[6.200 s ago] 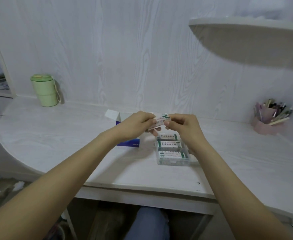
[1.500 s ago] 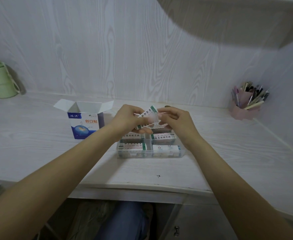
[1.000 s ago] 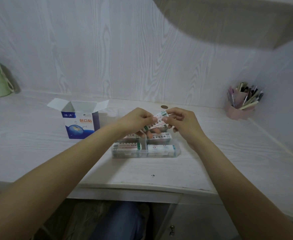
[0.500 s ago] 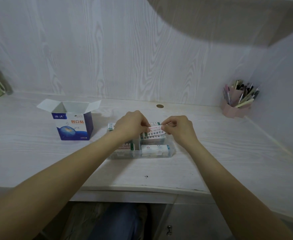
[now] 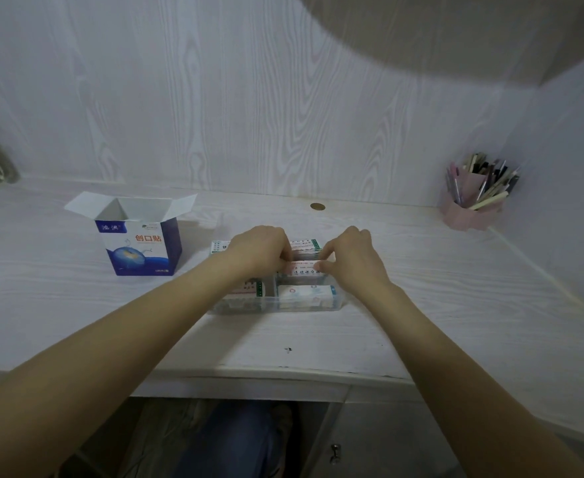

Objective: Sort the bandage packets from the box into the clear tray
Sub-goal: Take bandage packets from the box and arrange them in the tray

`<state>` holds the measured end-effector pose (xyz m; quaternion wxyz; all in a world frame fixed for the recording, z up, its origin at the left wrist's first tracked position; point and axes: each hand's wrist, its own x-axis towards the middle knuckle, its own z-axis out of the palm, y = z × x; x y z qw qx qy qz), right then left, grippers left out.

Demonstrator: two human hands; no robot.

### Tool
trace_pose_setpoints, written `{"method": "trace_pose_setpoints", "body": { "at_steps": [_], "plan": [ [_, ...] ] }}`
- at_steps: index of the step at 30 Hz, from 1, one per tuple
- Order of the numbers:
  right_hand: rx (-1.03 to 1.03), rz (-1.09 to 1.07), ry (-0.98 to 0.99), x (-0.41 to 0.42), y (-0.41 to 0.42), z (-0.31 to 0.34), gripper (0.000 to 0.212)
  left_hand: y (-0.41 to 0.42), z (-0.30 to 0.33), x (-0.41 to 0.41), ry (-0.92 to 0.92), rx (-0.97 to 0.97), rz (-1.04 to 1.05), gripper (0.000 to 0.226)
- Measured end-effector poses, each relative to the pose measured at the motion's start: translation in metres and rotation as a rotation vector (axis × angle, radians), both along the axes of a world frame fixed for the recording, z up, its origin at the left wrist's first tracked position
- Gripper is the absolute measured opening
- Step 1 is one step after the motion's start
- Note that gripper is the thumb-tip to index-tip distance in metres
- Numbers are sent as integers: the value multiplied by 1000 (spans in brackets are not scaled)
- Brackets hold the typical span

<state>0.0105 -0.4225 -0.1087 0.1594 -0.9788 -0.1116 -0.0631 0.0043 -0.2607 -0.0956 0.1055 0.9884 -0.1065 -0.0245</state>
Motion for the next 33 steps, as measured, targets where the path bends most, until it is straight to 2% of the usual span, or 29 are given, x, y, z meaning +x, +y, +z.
{"method": "trace_pose_setpoints", "body": {
  "at_steps": [7, 12, 16, 19, 26, 33],
  "plan": [
    [-19, -31, 58, 3, 6, -1, 33, 1, 0, 4, 23, -2, -16, 22],
    [65, -43, 86, 6, 6, -5, 28, 2, 1, 4, 29, -48, 6, 19],
    [220, -77, -16, 10, 0, 2, 19, 5, 6, 5, -49, -168, 33, 17],
    [227, -130, -91, 15, 1, 10, 20, 8, 9, 14, -127, -229, 85, 17],
    [104, -203, -9, 35, 13, 5, 34, 2, 6, 38, -49, -133, 108, 16],
    [101, -228, 51, 41, 14, 0, 36, -2, 0, 48, -1, -60, 70, 19]
  ]
}}
